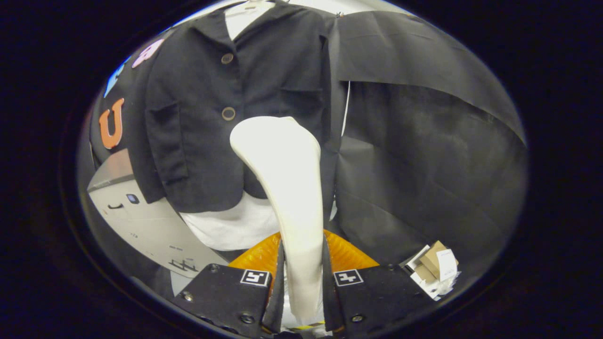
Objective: Iron the clothes twice with a garment steamer, once on the left side and once on the right side.
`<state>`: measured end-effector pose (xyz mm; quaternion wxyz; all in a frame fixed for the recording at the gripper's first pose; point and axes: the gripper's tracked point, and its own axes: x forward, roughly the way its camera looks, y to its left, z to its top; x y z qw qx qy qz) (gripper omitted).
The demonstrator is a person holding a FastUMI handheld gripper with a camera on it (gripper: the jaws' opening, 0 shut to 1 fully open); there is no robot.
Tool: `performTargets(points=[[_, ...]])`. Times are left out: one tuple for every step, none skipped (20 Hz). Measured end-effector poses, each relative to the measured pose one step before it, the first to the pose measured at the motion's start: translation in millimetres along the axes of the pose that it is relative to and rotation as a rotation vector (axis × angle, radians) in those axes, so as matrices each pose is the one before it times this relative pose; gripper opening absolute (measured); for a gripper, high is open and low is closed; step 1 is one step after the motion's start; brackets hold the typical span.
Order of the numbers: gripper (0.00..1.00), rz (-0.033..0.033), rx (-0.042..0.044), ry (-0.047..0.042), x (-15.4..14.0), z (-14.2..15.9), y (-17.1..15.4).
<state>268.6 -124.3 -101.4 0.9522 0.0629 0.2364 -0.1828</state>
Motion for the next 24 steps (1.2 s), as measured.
performTargets(points=[[0.36, 0.02335, 0.00226, -0.01265, -2.69, 2.6, -1.86], [0.36, 0.02804, -0.00232, -0.00753, -3.69, 1.98, 0.64], [0.36, 0.02232, -0.0041, -0.00882, -3.61, 2.8, -0.35], [0.36, 0.01639, -0.00746, -0.01139, -4.04, 1.9, 0.12], [0.36, 0.02049, -0.00887, -0.0121, -2.69, 2.56, -0.43], [0.36, 0.02506, -0.00626, -0.01148, -4.04, 1.41, 1.99], [0.36, 0.02356, -0.00875, -0.00664, -2.64, 0.51, 1.52], [0.36, 0.01873, -0.00623, -0.01032, -5.26, -0.36, 0.45], [0.36, 0.01708, -0.01142, -0.01057, -3.55, 1.37, 1.48], [0.36, 0.0149, -0.00651, -0.01037, -0.39, 0.89, 1.78], [0.36, 0.0133, -0.01117, -0.00678, 0.12, 0.44, 1.13], [0.36, 0.01678, -0.01343, -0.00599, -2.4, -1.08, 0.88], [0.36, 0.01112, -0.00383, -0.00474, -1.43, 0.58, -0.23], [0.36, 0.00919, -0.00531, -0.00526, -5.98, 0.67, 0.14], [0.36, 0.00318, -0.00609, -0.00665, -2.29, 1.11, -0.71], [0.36, 0.00177, -0.00389, -0.00227, -2.64, -2.06, 0.76], [0.36, 0.00237, -0.00226, -0.00158, -2.22, 0.03, 1.3], [0.36, -0.00157, -0.00664, 0.00224, -1.06, -0.24, 0.43], [0.36, 0.00087, -0.00391, -0.00098, -0.02, -1.07, 1.17], [0.36, -0.00195, -0.00731, -0.00496, 0.89, -1.1, 2.6], [0.36, -0.00175, -0.00275, -0.00071, 0.42, -0.28, -0.23], [0.36, 0.00059, 0.00214, -0.00131, -3.92, -0.33, 2.19], [0.36, -0.00259, -0.00004, -0.00161, -1.66, -0.63, 0.57], [0.36, -0.00477, -0.00457, -0.00507, -0.22, 0.46, 0.24]])
